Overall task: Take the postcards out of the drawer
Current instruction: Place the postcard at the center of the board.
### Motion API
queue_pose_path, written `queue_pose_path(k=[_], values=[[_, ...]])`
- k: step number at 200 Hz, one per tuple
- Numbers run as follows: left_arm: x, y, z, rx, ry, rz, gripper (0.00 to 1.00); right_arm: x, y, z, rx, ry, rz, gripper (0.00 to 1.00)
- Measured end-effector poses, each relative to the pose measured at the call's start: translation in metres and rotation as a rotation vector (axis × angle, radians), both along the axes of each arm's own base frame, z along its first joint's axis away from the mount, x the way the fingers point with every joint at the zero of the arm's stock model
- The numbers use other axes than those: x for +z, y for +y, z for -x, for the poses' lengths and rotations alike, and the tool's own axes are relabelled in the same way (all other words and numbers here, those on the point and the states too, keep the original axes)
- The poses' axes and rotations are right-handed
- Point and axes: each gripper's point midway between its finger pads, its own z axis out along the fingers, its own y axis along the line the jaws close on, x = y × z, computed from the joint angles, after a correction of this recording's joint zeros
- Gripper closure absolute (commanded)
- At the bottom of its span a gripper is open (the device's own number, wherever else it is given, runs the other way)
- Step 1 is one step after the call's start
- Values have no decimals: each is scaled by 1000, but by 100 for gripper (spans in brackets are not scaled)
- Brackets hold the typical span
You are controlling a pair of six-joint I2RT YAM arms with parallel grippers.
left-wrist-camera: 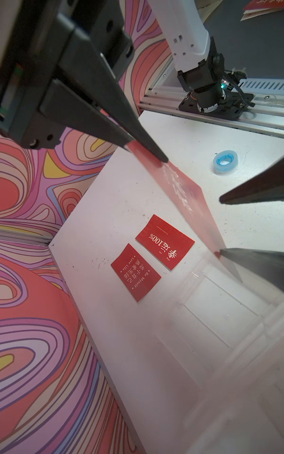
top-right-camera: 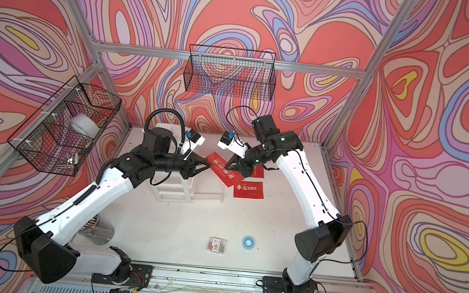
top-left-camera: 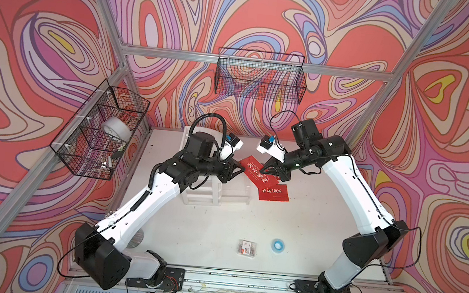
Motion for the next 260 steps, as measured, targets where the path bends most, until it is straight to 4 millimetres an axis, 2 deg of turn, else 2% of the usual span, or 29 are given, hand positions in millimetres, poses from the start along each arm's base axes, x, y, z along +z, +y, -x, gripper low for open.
queue_pose_path(k=[63, 180, 223, 260], values=[[25, 10, 6, 23, -102, 4, 67, -8, 1, 3, 8, 29, 8, 100], [9, -4, 12, -82, -48, 3, 68, -7, 6, 8, 39, 39, -13, 100], [4, -12, 18, -152, -1, 8, 78, -6, 8, 9, 52, 40, -18, 100], [2, -14, 22, -175, 18, 9, 98, -9, 8, 9, 55, 50, -15, 100]])
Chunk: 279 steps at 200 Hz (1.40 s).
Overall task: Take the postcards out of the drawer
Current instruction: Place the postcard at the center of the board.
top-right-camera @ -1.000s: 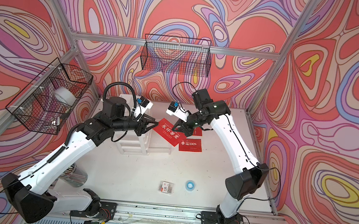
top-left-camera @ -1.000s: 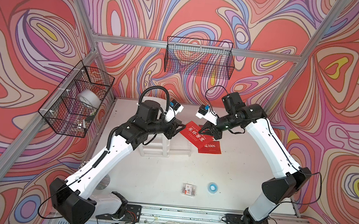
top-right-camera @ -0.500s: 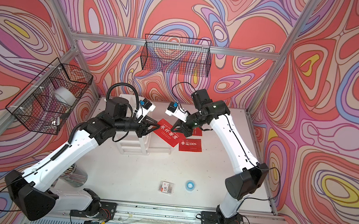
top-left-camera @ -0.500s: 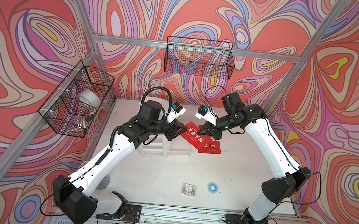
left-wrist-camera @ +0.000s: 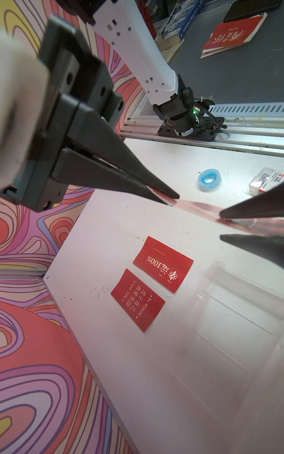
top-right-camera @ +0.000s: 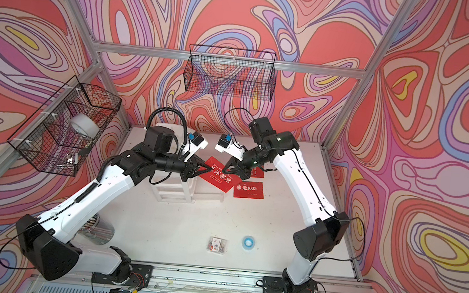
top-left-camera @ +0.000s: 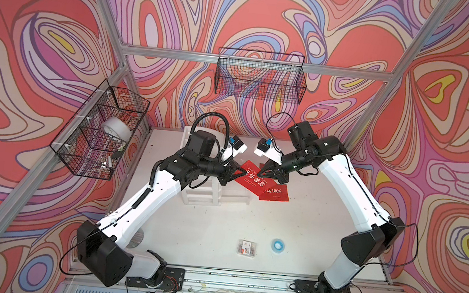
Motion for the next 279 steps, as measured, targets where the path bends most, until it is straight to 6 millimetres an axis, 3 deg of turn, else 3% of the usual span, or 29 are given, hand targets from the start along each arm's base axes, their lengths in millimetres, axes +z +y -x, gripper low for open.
queue_pose_path(k=[38, 66, 98, 155, 179, 206, 233, 279], values=[[-2, 0, 3, -11, 15, -4, 100, -4, 1, -2, 0, 8, 4, 99], [-3, 0, 3, -12, 20, -5, 100, -7, 2, -6, -11, 8, 0, 76], [-3, 0, 0, 5, 20, -7, 100, -12, 1, -18, -75, -1, -26, 66], [-4, 8, -17, 127, 31, -20, 100, 18, -41, -69, -359, -46, -213, 59], [-1, 13, -28, 214, 45, -8, 100, 19, -50, -83, -462, -8, -305, 58], [7, 14, -38, 302, 49, 22, 100, 7, -53, -99, -562, 74, -403, 58], [27, 13, -43, 355, 31, 95, 100, -7, -52, -109, -629, 161, -494, 57], [59, 9, -48, 373, -5, 222, 100, 2, -44, -111, -625, 236, -650, 53]])
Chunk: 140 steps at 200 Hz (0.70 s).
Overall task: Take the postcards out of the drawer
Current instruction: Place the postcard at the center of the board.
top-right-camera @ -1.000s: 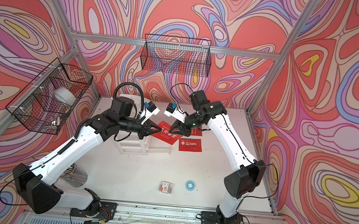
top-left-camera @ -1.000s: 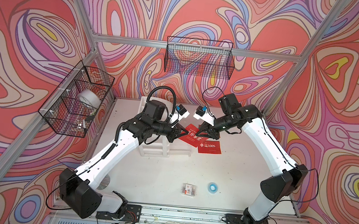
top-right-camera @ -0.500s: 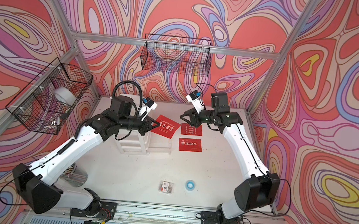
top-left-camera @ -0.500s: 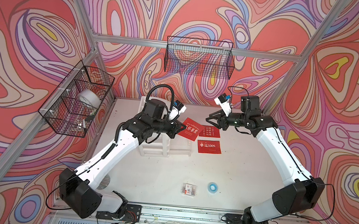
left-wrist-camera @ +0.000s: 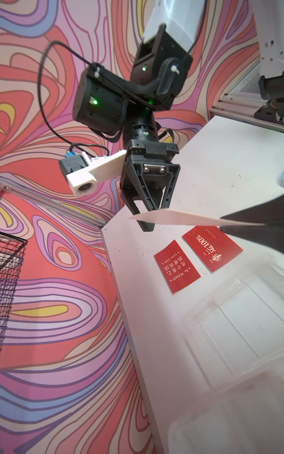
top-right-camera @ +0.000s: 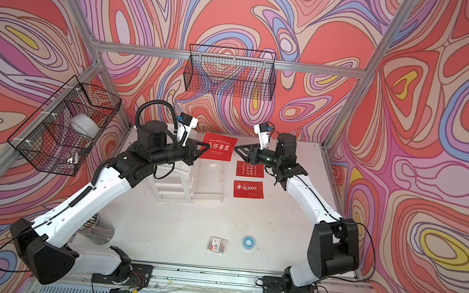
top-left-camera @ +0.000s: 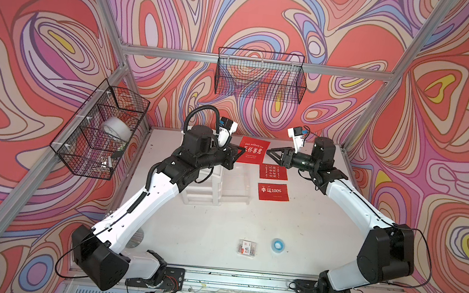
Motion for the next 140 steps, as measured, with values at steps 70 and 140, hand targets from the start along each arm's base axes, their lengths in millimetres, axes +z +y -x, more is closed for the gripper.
queue_pose_path(k=[70, 140], values=[[12, -6, 0, -19, -19, 65, 100, 34, 9, 13, 102, -59, -117, 52], [15, -13, 3, -65, -36, 110, 100, 35, 14, 27, 181, -52, -156, 56]])
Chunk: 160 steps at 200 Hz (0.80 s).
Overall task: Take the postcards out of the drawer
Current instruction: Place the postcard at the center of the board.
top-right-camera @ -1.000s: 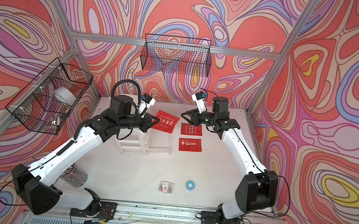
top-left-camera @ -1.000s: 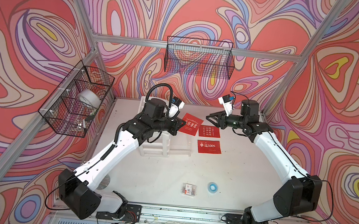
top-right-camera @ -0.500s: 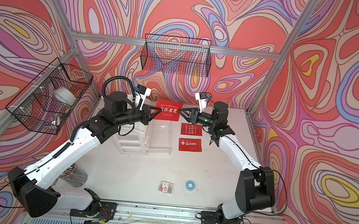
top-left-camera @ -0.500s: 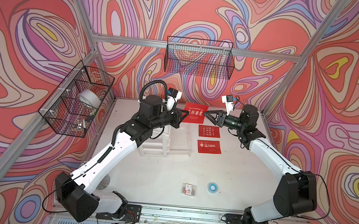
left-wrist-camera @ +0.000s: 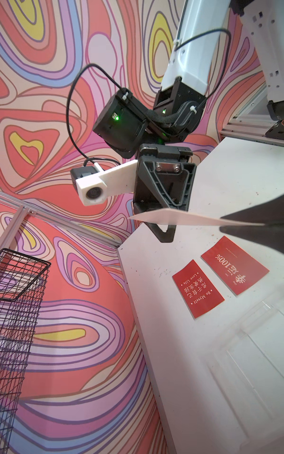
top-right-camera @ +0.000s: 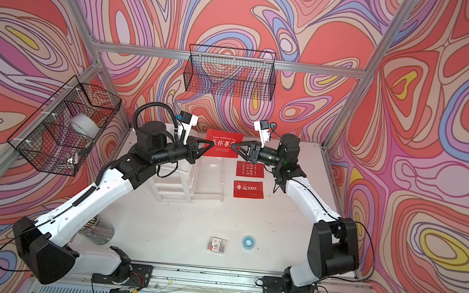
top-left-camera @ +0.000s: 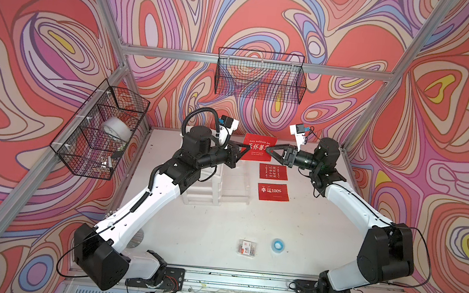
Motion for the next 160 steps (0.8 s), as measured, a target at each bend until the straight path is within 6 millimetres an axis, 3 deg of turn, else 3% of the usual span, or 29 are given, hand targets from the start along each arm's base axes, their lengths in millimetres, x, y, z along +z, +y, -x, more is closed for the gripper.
queue_pose_path(k=[122, 160], values=[[4, -1, -3, 1, -18, 14, 100, 9, 0, 7, 33, 0, -55, 95], [2, -1, -5, 9, -15, 11, 90, 8, 0, 7, 34, 8, -54, 100]])
